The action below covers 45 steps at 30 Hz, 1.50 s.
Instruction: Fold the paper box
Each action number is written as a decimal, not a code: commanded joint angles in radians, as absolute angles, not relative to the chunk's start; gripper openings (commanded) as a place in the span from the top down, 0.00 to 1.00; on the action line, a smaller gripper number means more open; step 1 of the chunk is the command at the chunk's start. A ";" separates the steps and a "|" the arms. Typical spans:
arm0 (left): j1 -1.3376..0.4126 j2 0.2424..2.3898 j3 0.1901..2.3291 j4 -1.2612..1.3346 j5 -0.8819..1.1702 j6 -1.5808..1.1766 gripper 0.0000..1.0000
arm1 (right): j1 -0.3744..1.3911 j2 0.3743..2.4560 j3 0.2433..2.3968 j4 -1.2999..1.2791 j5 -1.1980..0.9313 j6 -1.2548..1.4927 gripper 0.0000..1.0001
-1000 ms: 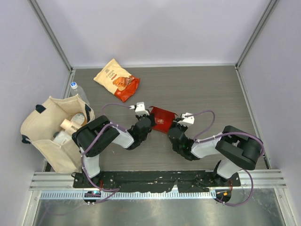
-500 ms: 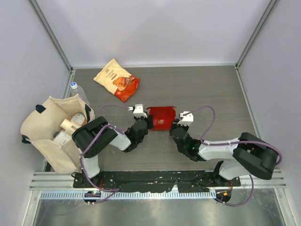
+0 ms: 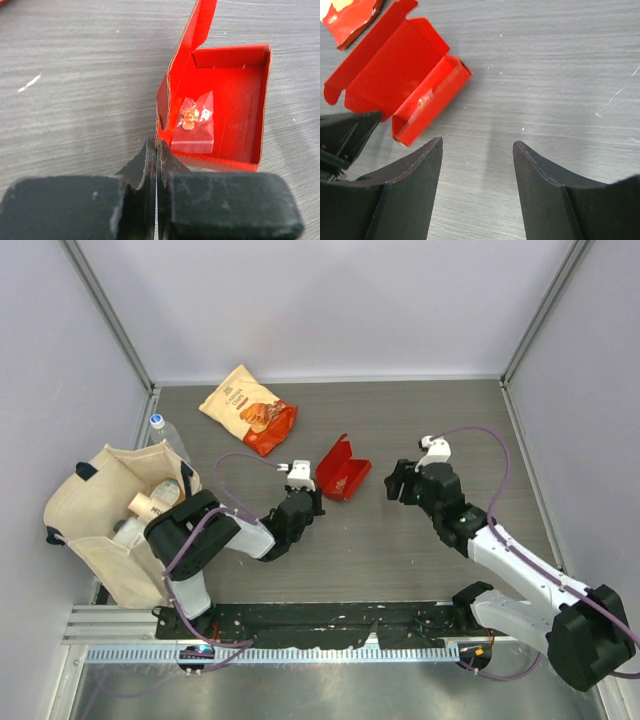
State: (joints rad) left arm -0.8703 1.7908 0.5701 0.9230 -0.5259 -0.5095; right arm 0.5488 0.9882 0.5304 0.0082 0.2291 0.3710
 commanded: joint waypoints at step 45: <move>-0.634 1.305 0.595 0.364 -0.143 -0.542 0.32 | 0.255 1.530 0.523 0.506 -0.477 0.701 0.79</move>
State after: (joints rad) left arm -0.7250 1.2984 0.6128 0.3069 -0.2790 -0.4961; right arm 0.2806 1.6268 0.4965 0.5041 -0.4656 0.7368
